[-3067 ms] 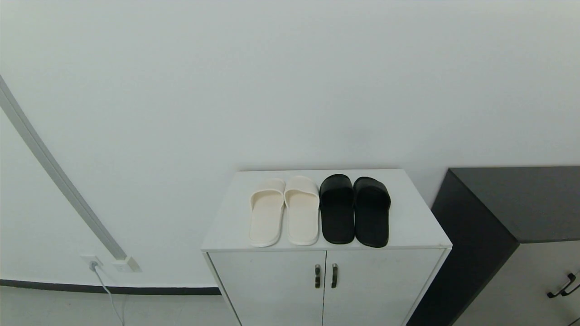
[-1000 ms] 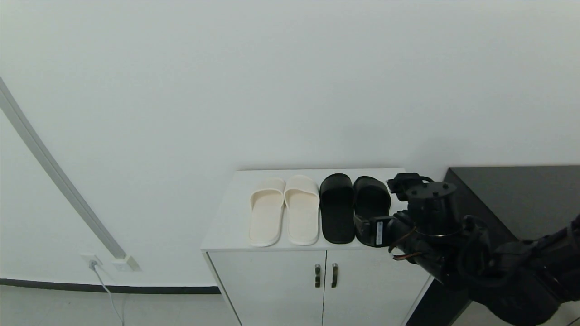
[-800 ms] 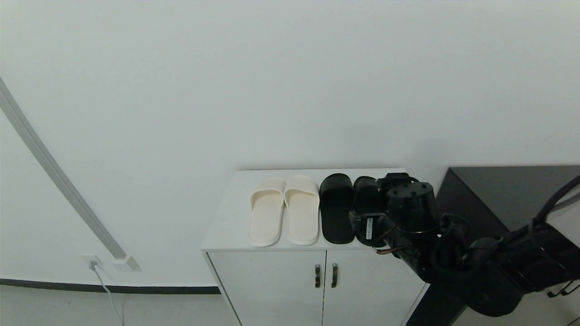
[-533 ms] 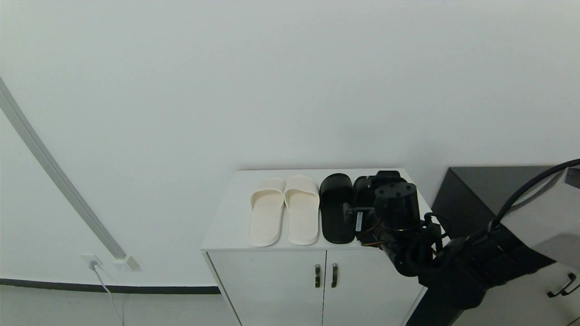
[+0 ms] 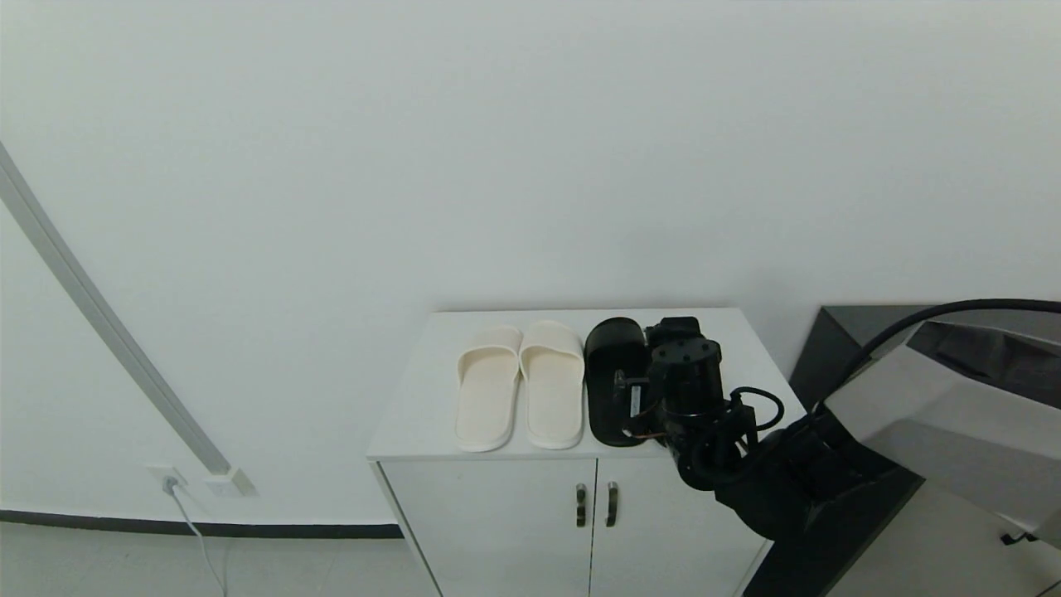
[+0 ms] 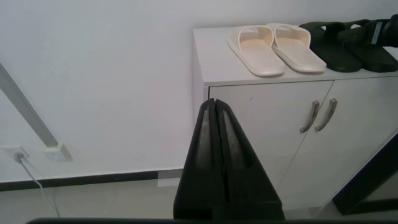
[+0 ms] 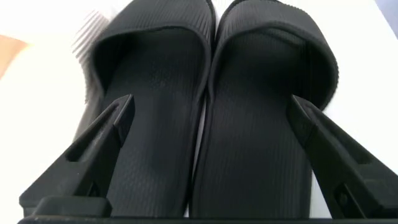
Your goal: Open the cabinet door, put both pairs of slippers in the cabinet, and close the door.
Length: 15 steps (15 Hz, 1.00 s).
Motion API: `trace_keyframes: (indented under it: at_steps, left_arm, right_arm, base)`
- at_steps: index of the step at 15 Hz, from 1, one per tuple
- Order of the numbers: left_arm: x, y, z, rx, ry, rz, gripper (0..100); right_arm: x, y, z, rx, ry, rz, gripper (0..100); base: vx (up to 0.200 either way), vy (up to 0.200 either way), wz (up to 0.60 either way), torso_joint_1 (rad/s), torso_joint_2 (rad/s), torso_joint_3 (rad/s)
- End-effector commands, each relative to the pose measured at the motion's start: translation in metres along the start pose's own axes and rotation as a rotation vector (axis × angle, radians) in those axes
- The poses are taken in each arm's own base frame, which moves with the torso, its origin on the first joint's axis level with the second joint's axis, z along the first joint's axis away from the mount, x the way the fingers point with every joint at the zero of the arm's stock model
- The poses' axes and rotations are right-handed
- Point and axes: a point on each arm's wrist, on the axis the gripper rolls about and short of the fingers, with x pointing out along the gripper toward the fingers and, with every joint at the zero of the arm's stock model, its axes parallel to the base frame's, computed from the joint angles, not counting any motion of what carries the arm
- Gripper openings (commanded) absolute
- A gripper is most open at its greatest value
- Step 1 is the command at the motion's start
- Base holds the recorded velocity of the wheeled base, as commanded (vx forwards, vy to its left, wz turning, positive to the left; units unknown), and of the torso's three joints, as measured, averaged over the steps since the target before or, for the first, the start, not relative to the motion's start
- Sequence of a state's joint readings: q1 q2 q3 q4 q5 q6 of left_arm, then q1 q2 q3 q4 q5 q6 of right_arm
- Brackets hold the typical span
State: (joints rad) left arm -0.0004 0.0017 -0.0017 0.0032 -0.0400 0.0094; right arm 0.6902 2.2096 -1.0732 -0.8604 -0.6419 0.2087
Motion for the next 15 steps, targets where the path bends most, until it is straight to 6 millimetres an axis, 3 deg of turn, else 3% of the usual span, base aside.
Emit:
trace_keyframes:
  at_steps: [1, 7, 15]
  left_arm:
    - [0.000, 0.000, 0.000, 0.000, 0.001, -0.001, 0]
    - [0.000, 0.000, 0.000, 0.000, 0.001, -0.001, 0]
    - [0.000, 0.000, 0.000, 0.000, 0.001, -0.001, 0]
  right_arm:
    - [0.011, 0.004, -0.005, -0.004, -0.002, -0.008, 100]
    - [0.033, 0.009, -0.010, -0.009, -0.025, -0.047, 100]
    - [0.061, -0.001, -0.007, 0.011, -0.056, -0.096, 100]
  base:
    - [0.000, 0.000, 0.00, 0.000, 0.00, 0.000]
    - [0.000, 0.000, 0.00, 0.000, 0.00, 0.000]
    - [0.000, 0.000, 0.00, 0.000, 0.00, 0.000]
